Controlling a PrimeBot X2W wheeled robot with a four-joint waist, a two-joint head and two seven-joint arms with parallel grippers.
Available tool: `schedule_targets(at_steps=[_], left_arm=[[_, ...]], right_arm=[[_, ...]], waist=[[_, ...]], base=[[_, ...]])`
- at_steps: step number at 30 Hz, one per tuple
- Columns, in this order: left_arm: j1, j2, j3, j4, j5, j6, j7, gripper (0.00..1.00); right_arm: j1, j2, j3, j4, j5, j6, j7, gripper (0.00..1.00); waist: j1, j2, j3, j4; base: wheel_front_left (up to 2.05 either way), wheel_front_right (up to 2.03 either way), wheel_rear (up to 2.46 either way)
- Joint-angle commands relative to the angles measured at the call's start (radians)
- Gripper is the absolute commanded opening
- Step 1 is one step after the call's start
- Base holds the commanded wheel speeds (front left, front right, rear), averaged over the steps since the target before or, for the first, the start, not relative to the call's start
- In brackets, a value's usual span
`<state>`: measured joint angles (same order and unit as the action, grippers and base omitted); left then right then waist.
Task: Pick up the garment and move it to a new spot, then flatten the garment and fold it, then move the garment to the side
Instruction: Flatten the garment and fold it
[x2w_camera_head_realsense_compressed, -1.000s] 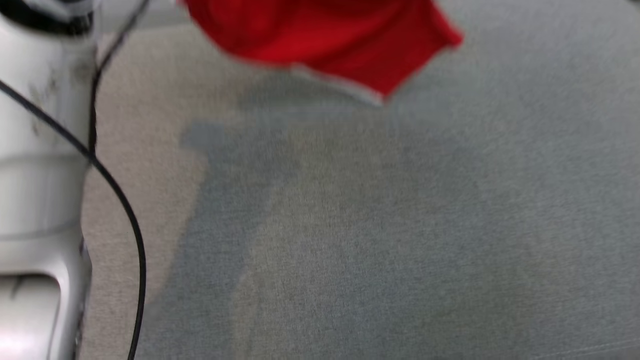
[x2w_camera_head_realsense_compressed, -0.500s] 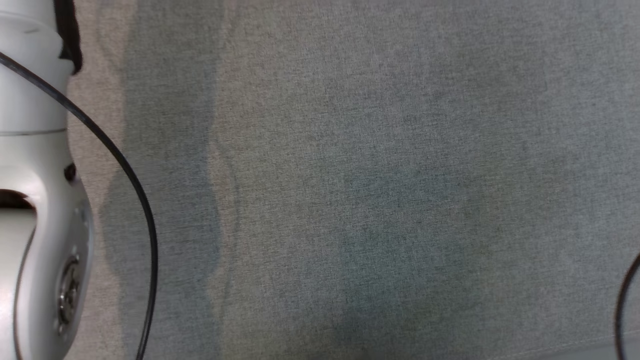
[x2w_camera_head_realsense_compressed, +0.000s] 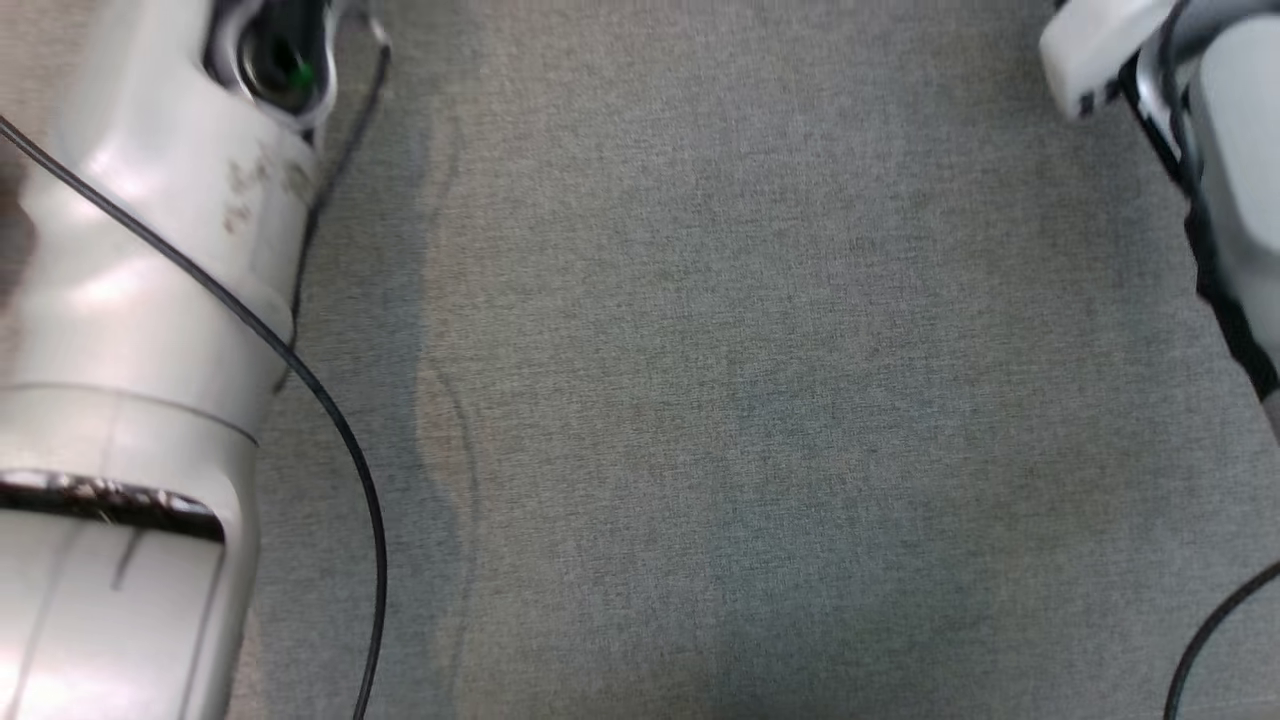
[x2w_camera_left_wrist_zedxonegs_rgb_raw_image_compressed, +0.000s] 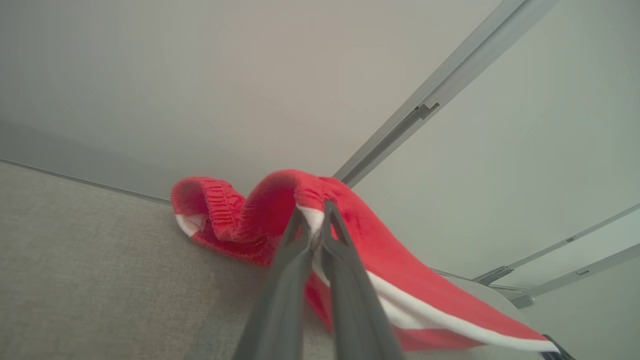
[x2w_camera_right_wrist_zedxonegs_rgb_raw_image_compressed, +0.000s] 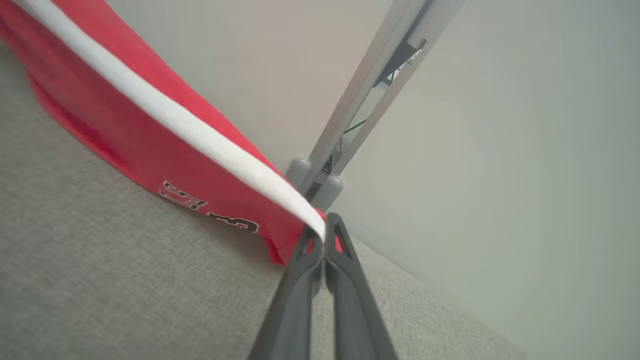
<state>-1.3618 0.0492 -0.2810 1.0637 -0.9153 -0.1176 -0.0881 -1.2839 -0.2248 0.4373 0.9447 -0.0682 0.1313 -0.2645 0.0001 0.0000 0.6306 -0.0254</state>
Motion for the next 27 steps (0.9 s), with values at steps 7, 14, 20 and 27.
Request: schedule_targets(at_steps=[7,14,20,27], left_arm=[[0.18,0.008,-0.182,0.008,0.078,-0.014,0.042,0.0],[0.307,0.047,-0.333,-0.018,0.137,-0.013,0.062,0.0],[0.371,0.071,-0.423,-0.007,0.18,-0.013,0.052,0.0],[0.434,0.092,-0.492,-0.02,0.178,-0.012,0.046,0.0]], right_arm=[[0.134,-0.06,0.097,0.02,0.059,-0.001,-0.002,0.0],[0.198,-0.084,0.187,0.109,0.115,-0.001,-0.002,0.0],[0.228,-0.095,0.291,0.187,0.187,-0.001,-0.002,0.0],[0.259,-0.126,0.418,0.197,0.292,-0.002,0.001,0.0]], waist=[[-0.0001,0.0,-0.129,0.042],[-0.0001,0.0,-0.198,0.051],[-0.0001,0.0,-0.246,0.048],[-0.0001,0.0,-0.308,0.042]], base=[[0.0,0.0,0.0],[0.0,0.0,0.0],[0.0,0.0,0.0],[0.0,0.0,0.0]])
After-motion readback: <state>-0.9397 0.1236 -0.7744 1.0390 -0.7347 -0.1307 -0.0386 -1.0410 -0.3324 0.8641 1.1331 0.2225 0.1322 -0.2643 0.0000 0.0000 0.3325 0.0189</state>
